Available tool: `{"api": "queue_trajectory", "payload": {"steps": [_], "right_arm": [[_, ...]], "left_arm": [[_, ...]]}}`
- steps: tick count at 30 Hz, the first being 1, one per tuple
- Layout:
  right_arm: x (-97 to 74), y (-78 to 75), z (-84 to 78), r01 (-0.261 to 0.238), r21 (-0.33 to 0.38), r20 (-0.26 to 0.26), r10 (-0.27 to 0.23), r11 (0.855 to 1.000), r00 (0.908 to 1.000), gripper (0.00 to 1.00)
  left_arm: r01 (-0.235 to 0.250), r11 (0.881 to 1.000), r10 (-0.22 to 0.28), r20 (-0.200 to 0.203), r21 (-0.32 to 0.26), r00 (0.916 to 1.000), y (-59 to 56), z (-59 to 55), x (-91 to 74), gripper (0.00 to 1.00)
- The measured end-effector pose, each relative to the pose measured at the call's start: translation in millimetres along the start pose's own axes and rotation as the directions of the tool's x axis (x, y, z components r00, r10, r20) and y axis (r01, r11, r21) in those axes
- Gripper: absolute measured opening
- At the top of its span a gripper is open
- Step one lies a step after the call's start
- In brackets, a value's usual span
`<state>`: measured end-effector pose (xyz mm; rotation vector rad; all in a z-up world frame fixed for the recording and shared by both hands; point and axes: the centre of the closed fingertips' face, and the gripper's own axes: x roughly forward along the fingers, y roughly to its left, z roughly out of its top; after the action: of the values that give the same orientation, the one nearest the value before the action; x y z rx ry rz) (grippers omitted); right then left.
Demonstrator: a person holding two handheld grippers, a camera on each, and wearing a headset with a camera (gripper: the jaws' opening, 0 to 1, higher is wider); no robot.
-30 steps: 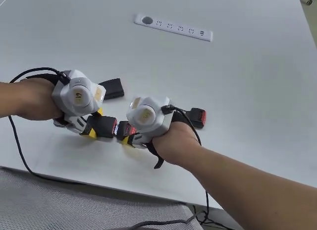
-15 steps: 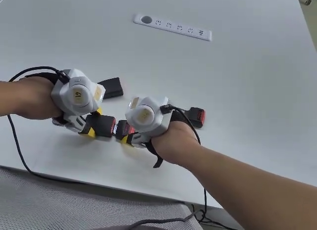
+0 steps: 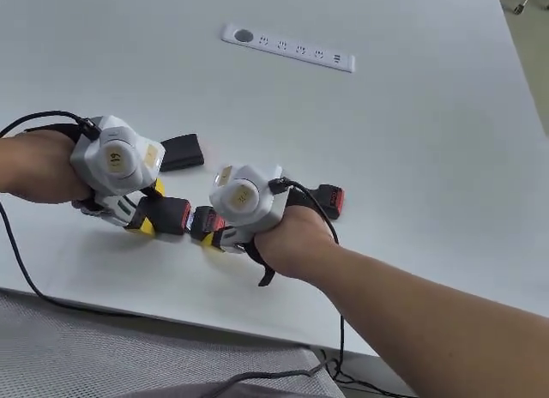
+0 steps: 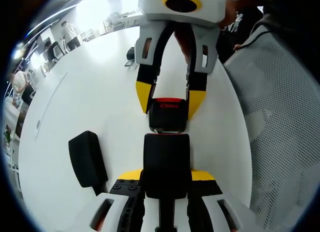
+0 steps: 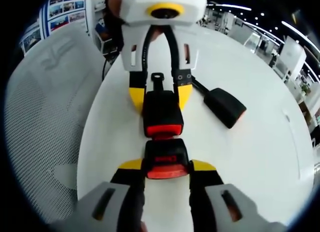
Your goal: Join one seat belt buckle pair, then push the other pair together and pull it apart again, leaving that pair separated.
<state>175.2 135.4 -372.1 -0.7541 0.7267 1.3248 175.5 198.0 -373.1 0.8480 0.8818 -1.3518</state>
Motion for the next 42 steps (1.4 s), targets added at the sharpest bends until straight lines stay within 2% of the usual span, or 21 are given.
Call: {"api": "queue_trajectory", "payload": {"steps": [32, 42], "right_arm": [[0.3, 0.4, -0.1, -0.019, -0.002, 0.027, 0.019, 1.0, 0.9995, 0.34], [0.2, -1.2, 0.5, -0.031, 0.024, 0.042, 0.029, 0.999, 0.9987, 0.35]], "left_arm": [[0.013, 1.0, -0.013, -0.023, 0.009, 0.9997, 0.8, -0.7, 2.3, 0.33], [0.004, 1.0, -0.004, -0.054, -0.01, 0.9986, 1.4, -0.3, 2.4, 0.34]]}}
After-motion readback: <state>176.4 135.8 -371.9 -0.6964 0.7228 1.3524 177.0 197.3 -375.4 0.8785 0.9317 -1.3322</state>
